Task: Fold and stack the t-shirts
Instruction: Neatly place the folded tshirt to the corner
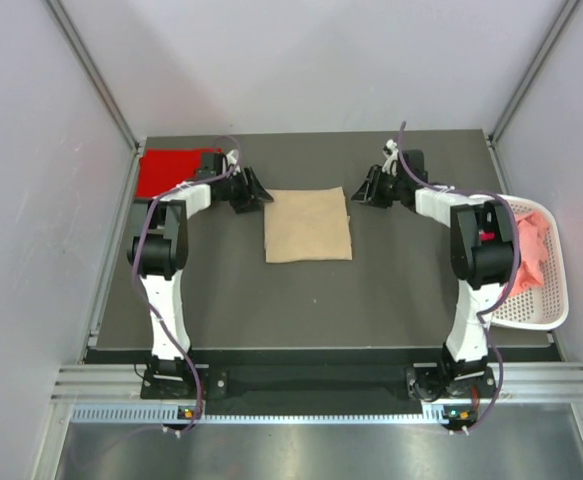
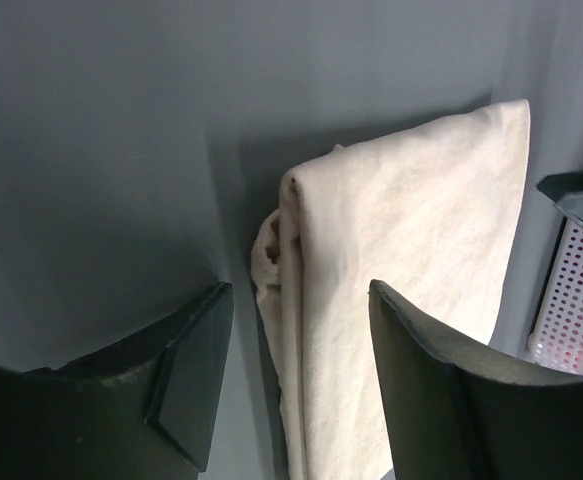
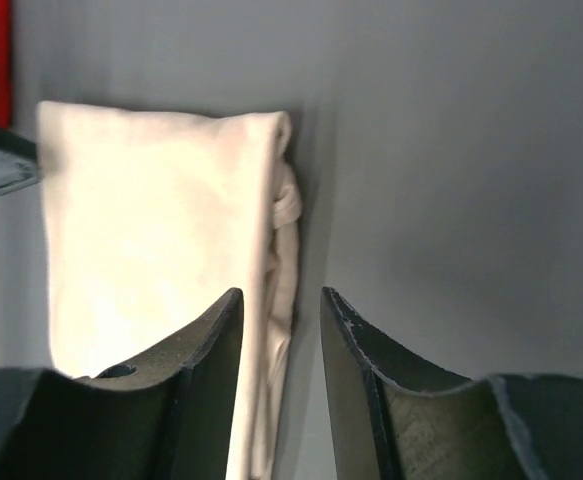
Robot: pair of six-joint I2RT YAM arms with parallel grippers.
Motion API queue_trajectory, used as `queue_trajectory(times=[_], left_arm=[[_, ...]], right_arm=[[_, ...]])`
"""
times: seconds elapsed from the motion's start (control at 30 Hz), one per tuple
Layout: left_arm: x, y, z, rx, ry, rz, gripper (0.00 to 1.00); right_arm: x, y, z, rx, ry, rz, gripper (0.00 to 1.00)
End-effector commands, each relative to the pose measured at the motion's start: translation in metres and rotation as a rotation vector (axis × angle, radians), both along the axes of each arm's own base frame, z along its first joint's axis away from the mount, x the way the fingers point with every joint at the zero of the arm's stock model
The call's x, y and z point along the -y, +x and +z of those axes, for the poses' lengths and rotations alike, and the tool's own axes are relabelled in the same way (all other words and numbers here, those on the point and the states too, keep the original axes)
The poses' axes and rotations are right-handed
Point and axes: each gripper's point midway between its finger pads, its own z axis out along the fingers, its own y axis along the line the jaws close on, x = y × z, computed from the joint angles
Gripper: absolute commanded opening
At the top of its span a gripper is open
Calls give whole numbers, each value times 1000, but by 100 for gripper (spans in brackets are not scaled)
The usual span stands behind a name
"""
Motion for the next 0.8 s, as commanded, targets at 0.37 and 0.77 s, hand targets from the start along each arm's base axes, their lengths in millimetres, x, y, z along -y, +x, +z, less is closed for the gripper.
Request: queue_trajectory(times=[0.37, 0.77], left_arm=[[5, -8, -37, -43, 120, 45, 54], [9, -1, -41, -57, 197, 59, 11]], right_arm=[[5, -18, 63, 165, 14, 12, 38], [3, -28, 73, 168, 47, 18, 38]])
